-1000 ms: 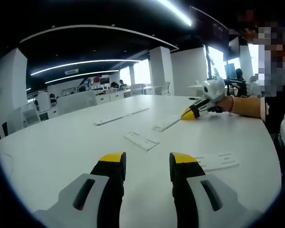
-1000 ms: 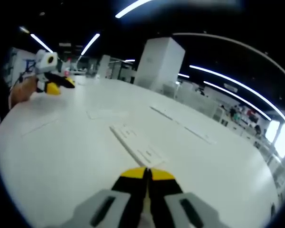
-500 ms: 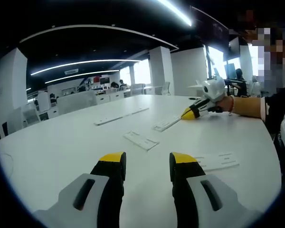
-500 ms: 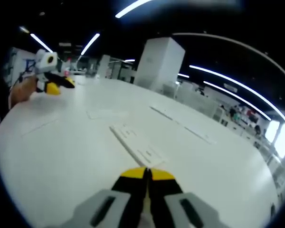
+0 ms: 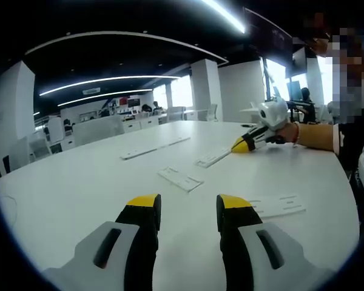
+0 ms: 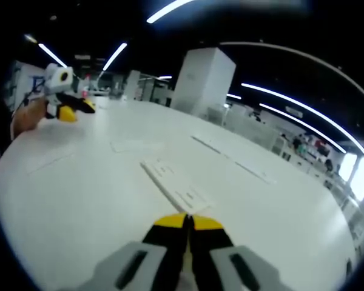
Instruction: Locate the socket holder cover, grip the socket holder cover, clip it into the socket holder slot.
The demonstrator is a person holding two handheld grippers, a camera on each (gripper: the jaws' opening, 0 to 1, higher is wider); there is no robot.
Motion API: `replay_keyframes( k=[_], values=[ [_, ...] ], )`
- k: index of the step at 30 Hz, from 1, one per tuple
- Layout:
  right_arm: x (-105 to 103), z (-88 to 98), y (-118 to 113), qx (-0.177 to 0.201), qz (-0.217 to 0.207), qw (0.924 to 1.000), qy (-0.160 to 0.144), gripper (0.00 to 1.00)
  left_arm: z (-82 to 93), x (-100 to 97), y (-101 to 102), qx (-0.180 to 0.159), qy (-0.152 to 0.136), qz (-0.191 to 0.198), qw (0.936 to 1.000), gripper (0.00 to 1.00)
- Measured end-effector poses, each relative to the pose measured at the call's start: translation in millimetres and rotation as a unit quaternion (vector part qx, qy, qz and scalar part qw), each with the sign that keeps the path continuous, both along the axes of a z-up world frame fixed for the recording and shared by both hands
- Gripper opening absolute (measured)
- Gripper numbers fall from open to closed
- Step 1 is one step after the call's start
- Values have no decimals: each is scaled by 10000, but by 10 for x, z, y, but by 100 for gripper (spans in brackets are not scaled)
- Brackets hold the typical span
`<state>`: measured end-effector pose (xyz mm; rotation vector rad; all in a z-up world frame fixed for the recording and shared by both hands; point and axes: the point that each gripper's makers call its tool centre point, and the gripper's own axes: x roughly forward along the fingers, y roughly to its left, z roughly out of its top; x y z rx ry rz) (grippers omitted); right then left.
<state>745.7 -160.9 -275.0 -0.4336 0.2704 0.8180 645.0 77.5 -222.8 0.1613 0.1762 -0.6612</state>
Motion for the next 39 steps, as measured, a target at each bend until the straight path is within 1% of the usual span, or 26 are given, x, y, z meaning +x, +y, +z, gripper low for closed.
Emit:
replay_keyframes(
  k=[20, 23, 30, 32, 39],
  values=[
    [-3, -5, 16, 25, 7, 10000, 3, 5, -22, 7, -5, 8, 29, -8, 10000, 38],
    [-3, -10, 51, 115, 30, 9999, 31, 5, -31, 12, -2, 12, 46, -3, 10000, 38],
    [1, -8, 66, 115, 37, 9999, 16, 5, -38, 20, 1, 13, 54, 2, 10000, 38],
    [4, -8, 94, 194, 22, 9998, 43, 6, -44, 22, 2, 20, 64, 6, 10000, 38],
    [26, -3, 83, 144, -9, 9999, 37, 6, -46, 26, 4, 5, 72, 14, 10000, 38]
  ],
)
